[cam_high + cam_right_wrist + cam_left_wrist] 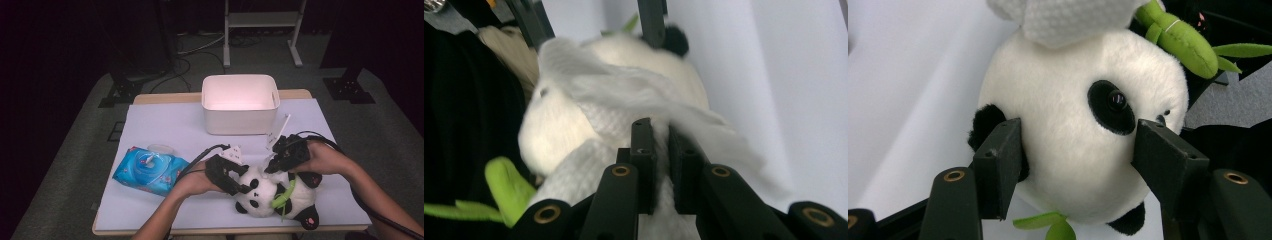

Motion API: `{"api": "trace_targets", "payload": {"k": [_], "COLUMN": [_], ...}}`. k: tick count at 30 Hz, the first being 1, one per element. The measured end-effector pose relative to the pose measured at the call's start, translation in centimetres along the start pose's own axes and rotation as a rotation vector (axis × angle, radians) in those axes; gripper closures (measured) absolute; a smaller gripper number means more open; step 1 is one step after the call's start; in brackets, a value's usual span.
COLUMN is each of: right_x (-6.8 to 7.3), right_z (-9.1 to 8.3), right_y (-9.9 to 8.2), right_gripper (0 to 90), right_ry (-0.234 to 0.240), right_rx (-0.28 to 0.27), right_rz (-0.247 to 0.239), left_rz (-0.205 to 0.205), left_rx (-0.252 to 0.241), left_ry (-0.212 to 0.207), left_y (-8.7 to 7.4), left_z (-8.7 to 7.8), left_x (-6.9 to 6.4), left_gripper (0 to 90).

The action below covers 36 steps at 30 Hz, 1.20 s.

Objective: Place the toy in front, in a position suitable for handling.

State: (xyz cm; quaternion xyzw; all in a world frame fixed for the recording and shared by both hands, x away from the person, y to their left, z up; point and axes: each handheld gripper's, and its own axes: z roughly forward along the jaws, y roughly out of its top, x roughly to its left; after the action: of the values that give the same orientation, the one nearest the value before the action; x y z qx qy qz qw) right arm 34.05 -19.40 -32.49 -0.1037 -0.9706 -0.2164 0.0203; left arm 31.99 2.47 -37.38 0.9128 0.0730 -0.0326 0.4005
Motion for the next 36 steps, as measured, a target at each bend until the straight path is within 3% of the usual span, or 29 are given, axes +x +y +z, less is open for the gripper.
{"api": "trace_targets", "payload": {"k": [3, 13, 20, 29, 32, 36], "right_x": [0.2, 1.6, 2.6, 3.1, 3.2, 3.1], "right_z": [-0.1, 0.0, 0.0, 0.1, 0.1, 0.0], "right_y": [-0.5, -0.7, -0.9, -1.2, -1.1, -1.1], "right_gripper": [82.2, 82.2, 82.2, 82.2, 82.2, 82.2], "right_ry": [0.003, 0.027, 0.043, 0.060, 0.063, 0.055], "right_rx": [0.000, -0.007, -0.019, -0.038, -0.039, -0.046], "right_rz": [0.008, -0.030, -0.058, -0.078, -0.088, -0.092], "left_rz": [-0.004, -0.007, -0.023, -0.084, -0.114, -0.109], "left_rx": [-0.005, 0.002, 0.014, 0.044, 0.045, 0.028], "left_ry": [-0.003, 0.008, -0.049, -0.127, -0.182, -0.190], "left_y": [0.3, 0.9, 0.9, 1.0, 0.9, 0.9], "left_z": [-0.3, -1.0, 0.0, 1.3, 1.8, 1.5], "left_x": [0.0, 0.5, 0.7, 1.4, 1.6, 1.8], "left_gripper": [34.4, 26.4, 22.9, 16.1, 16.3, 33.1]}}
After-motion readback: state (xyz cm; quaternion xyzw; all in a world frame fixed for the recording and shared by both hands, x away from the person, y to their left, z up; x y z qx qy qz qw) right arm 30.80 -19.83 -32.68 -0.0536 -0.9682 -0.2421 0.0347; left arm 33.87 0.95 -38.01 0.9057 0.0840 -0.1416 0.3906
